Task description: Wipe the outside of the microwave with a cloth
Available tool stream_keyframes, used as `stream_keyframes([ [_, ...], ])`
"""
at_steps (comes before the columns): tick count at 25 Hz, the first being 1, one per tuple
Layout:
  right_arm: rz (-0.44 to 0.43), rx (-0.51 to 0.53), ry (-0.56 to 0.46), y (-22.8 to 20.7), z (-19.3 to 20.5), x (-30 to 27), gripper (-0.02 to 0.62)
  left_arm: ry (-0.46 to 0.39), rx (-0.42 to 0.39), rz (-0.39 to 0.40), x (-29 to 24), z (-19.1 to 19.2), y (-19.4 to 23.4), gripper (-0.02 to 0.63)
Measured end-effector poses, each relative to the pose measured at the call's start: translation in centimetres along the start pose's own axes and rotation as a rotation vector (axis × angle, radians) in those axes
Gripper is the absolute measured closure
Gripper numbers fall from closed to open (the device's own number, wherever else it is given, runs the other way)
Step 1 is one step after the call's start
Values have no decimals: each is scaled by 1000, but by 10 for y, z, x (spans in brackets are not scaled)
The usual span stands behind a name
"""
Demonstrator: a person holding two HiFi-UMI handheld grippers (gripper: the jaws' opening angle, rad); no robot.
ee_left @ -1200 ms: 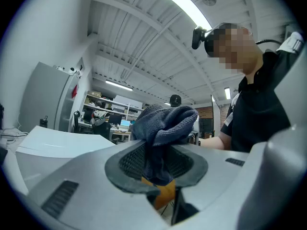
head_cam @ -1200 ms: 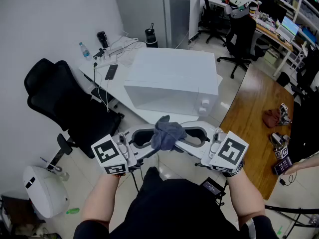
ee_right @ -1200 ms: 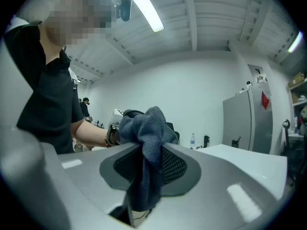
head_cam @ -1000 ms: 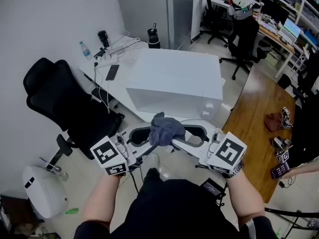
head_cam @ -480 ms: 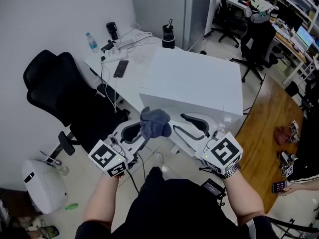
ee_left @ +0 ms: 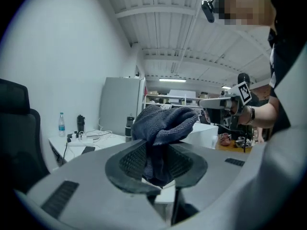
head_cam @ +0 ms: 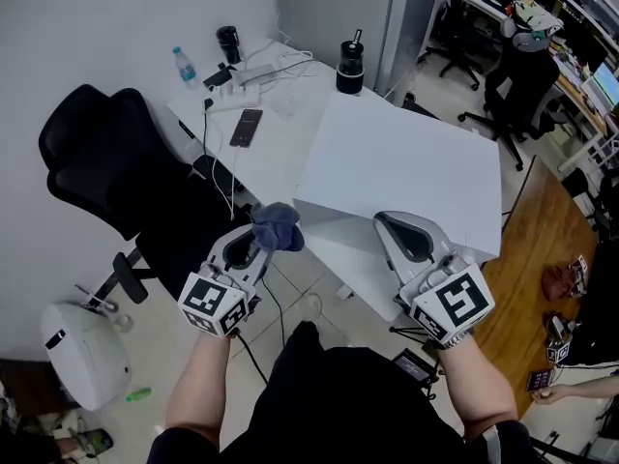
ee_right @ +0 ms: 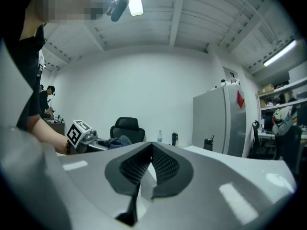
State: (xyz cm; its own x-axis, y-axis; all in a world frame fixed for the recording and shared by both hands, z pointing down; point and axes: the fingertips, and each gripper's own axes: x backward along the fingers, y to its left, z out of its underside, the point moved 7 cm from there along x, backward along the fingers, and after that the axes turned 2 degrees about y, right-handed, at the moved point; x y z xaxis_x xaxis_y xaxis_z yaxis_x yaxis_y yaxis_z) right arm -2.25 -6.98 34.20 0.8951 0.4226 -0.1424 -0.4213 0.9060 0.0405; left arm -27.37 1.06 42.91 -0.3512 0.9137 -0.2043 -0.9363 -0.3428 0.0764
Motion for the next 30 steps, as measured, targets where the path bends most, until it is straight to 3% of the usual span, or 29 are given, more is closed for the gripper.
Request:
stream_keyframes([
  [3, 24, -10, 5, -9, 0, -14, 594, 39, -7, -51, -14, 15, 22, 502],
  [6, 44, -16, 15, -18, 0, -26, 594, 69, -1, -53, -31, 29, 37, 502],
  [18, 132, -44, 25, -49, -3, -66, 594, 161, -11, 97, -102, 55, 66, 505],
  [30, 225, -70, 24, -71, -4, -79, 594, 213, -46, 166, -165, 50, 96, 505],
])
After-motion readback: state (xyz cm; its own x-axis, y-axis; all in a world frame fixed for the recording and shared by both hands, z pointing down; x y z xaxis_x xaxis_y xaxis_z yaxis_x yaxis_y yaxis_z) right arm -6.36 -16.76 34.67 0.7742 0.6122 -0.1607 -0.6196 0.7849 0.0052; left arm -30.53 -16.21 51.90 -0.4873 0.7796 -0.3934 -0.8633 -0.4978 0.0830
